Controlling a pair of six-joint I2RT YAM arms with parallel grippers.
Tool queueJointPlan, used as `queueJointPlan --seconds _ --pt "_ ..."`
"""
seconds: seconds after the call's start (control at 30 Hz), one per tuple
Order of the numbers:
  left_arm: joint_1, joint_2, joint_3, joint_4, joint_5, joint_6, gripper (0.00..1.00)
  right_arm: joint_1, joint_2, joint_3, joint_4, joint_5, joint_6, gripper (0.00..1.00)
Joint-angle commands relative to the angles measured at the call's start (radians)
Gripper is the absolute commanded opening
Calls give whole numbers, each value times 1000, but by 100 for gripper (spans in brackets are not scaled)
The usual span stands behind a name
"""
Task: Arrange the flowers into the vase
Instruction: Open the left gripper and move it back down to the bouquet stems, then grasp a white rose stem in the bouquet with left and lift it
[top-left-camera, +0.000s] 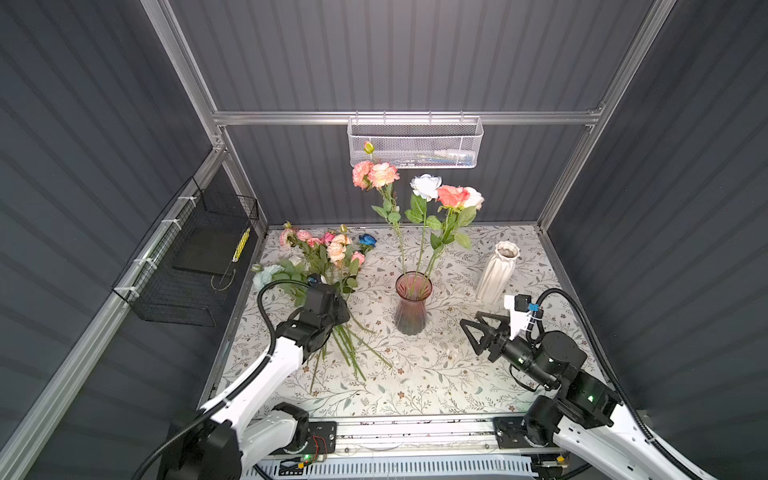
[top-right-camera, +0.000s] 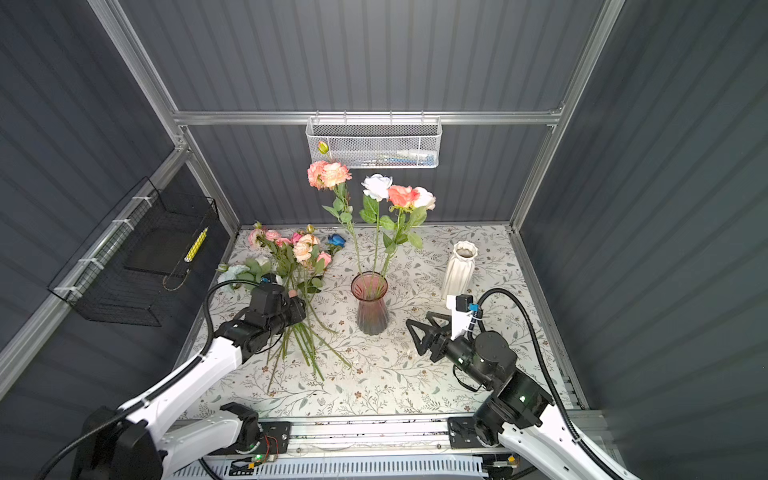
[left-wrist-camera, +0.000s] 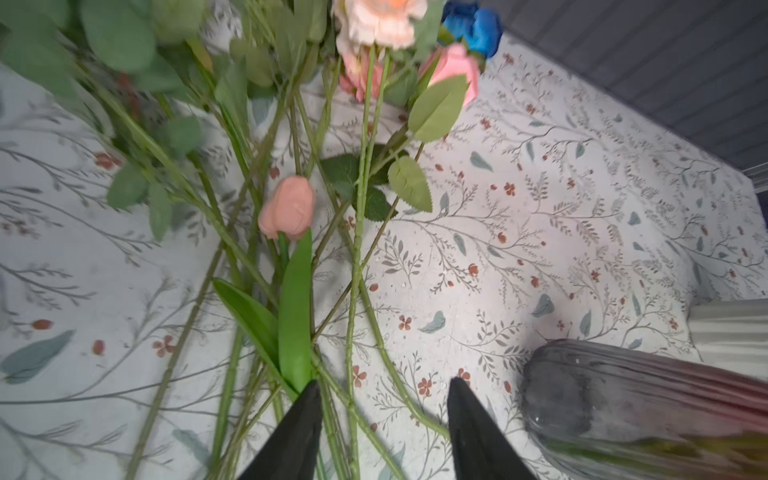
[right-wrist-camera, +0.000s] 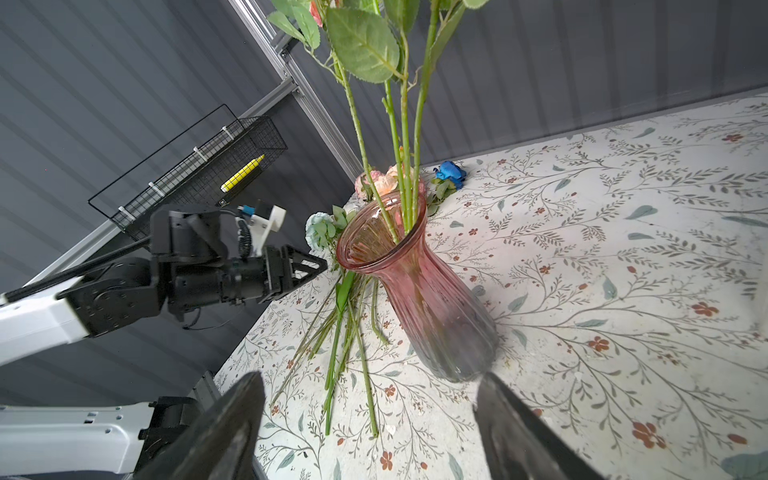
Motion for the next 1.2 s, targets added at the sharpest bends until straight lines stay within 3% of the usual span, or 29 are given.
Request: queueJointPlan --seconds 0.0,0.27,0.9,1.17 --pt "35 106 22 73 91 15 44 -5 -11 16 -15 -10 -1 81" --pt "79 329 87 127 80 62 25 -6 -44 26 -50 6 -11 81" --pt "79 434 41 175 106 70 24 -6 -48 31 -57 15 -15 81" --pt "79 474 37 193 95 69 9 -7 -49 37 -63 15 -17 81"
